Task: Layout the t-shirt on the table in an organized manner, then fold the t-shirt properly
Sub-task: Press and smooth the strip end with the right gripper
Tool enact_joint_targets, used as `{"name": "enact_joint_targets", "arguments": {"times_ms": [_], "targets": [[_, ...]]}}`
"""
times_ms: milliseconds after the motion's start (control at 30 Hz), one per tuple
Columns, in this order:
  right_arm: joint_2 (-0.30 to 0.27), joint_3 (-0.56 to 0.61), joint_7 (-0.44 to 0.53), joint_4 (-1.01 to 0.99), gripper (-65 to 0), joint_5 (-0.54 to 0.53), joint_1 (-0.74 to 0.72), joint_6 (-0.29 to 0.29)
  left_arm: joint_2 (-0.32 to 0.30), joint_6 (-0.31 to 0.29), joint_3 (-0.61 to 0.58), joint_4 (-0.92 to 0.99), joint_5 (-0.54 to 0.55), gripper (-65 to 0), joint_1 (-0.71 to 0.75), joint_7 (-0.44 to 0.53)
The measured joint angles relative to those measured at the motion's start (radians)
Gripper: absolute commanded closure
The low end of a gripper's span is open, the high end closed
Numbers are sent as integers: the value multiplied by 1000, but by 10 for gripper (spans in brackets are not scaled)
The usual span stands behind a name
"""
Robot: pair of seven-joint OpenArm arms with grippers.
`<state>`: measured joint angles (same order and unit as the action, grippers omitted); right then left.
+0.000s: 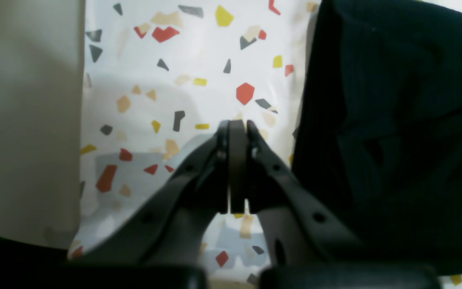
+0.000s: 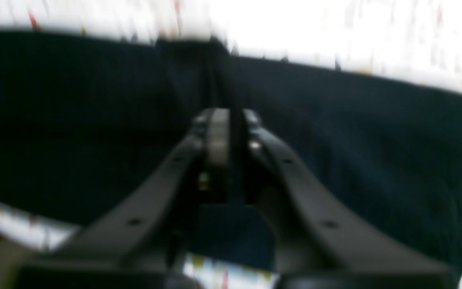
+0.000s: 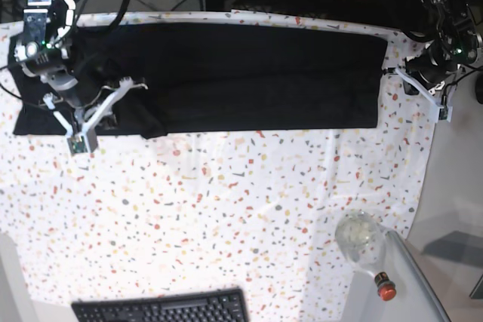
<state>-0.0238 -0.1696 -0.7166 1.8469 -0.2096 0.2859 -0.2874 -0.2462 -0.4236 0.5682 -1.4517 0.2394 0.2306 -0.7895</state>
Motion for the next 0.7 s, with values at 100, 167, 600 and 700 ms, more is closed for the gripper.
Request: {"name": "enact_joint_targets", "arguments": {"times_ms": [100, 167, 600, 700], "targets": [[0, 0, 32, -180, 0, 7, -92, 3, 3, 0, 0, 0, 0, 0, -1, 0], [-1, -1, 28, -278, 0, 8, -140, 6, 5, 0, -1, 0, 0, 0, 0, 0], [-3, 275, 17, -159, 0, 8, 68, 3, 0, 1, 7, 30, 0, 0, 3, 0], [-10, 274, 19, -105, 0, 14, 71, 12, 1, 0, 6, 32, 1, 0, 2, 0]]}}
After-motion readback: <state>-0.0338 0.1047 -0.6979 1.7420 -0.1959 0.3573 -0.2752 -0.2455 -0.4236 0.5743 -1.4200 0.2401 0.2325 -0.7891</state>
